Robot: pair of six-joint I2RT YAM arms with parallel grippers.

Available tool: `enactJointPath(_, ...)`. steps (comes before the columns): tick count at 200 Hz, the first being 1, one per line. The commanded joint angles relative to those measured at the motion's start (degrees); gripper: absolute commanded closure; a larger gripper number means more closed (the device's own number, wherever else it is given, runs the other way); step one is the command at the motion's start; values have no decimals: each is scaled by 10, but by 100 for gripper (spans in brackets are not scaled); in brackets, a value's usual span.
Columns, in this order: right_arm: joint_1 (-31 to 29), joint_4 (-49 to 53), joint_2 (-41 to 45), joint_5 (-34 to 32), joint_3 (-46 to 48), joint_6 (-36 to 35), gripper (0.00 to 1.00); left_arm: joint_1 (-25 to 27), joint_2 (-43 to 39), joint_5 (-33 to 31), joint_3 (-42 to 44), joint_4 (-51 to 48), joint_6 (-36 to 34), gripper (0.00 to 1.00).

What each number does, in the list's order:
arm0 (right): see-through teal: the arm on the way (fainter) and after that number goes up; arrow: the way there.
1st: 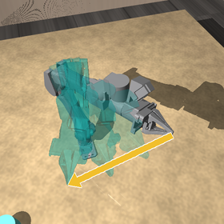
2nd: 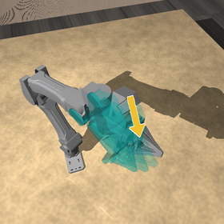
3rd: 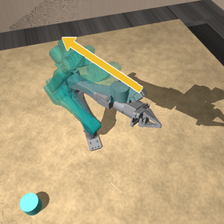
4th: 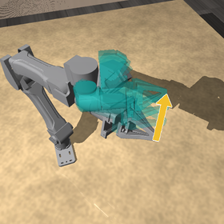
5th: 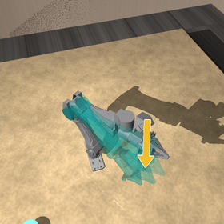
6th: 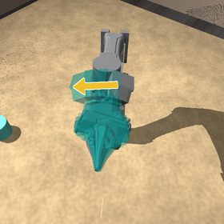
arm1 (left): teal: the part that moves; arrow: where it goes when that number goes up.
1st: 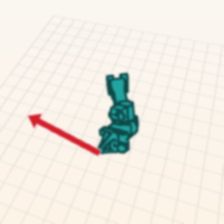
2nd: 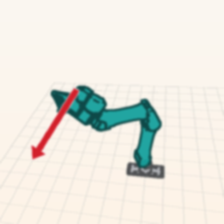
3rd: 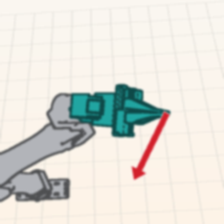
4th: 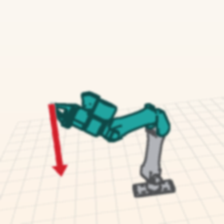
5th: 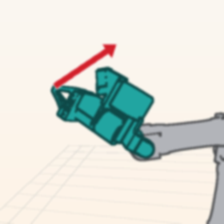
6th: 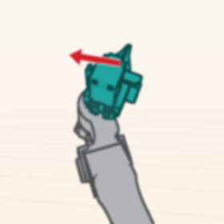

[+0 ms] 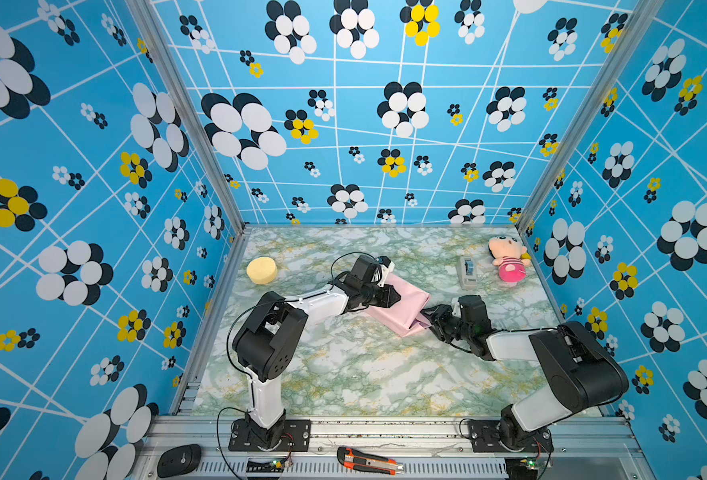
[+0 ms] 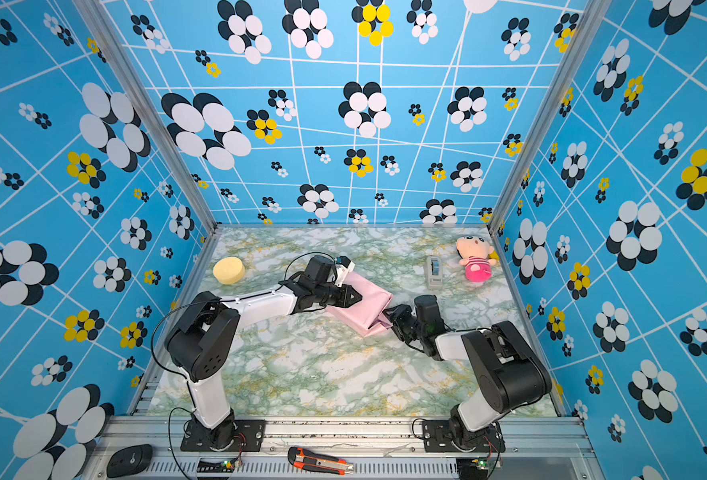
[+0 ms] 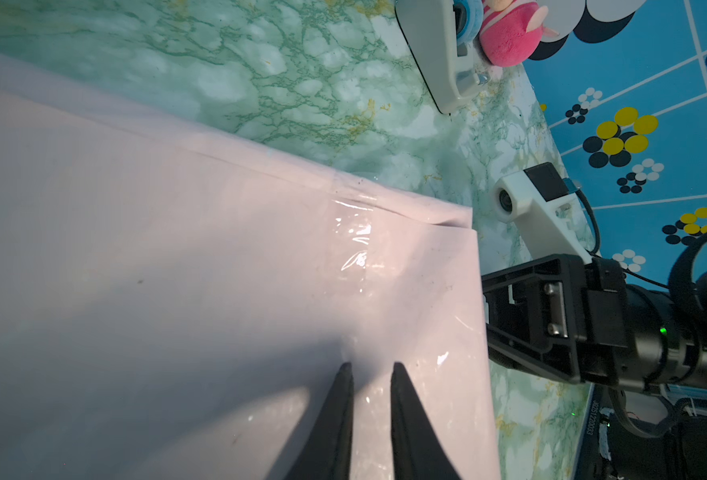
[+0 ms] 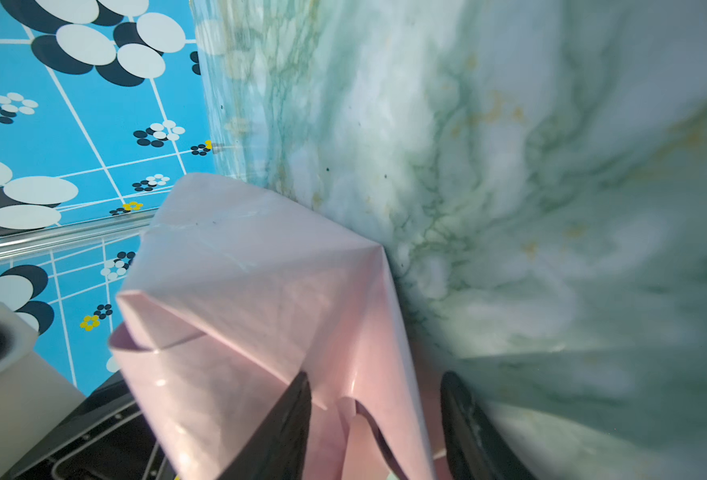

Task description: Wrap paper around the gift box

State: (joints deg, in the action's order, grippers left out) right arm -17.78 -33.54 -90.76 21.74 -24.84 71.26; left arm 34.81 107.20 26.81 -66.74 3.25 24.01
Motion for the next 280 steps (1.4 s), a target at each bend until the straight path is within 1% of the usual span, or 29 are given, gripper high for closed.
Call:
enactJointPath(1,14,-14,-17,15,-15,-42,47,-9,13,-2,14,-14,3,79)
enactJointPath(33,17,-22,-17,67,-11,-39,49,-11,12,-2,17,-13,3,79)
enactJointPath(76,16,14,27,108,15,-36,58,-11,14,-1,15,-14,4,79)
enactJointPath(111,15,73,53,92,12,-47,71,-11,14,-3,13,-14,3,79)
enactJointPath(123,15,71,50,84,10,-40,78,-11,14,-3,12,-15,1,79)
enactJointPath(151,15,59,31,81,-2,-26,87,-11,12,-7,12,-17,-6,79)
enactJointPath(178,15,39,28,86,0,-2,99,-10,7,-11,5,-25,-22,78)
enactJointPath(205,9,55,45,78,-3,13,100,-7,-9,-21,-11,-37,-57,69)
enactJointPath(216,5,62,48,75,-6,15,100,-2,-9,-30,-19,-43,-84,63)
enactJointPath(220,5,63,49,74,-7,17,100,0,-24,-34,-21,-46,-93,60)
enactJointPath(227,3,63,48,74,-8,21,100,5,-33,-40,-25,-50,-116,58)
enactJointPath(230,3,63,48,73,-8,22,100,7,-38,-44,-26,-53,-126,53)
enactJointPath(244,-1,63,46,73,-10,27,100,20,-58,-67,-32,-65,-172,42)
enactJointPath(263,-4,64,44,73,-11,32,100,41,-90,-101,-22,-69,-237,30)
enactJointPath(270,-4,64,45,74,-12,34,100,52,-103,-113,-13,-66,-262,27)
enactJointPath(280,-4,64,47,73,-12,35,100,71,-120,-133,4,-65,-313,22)
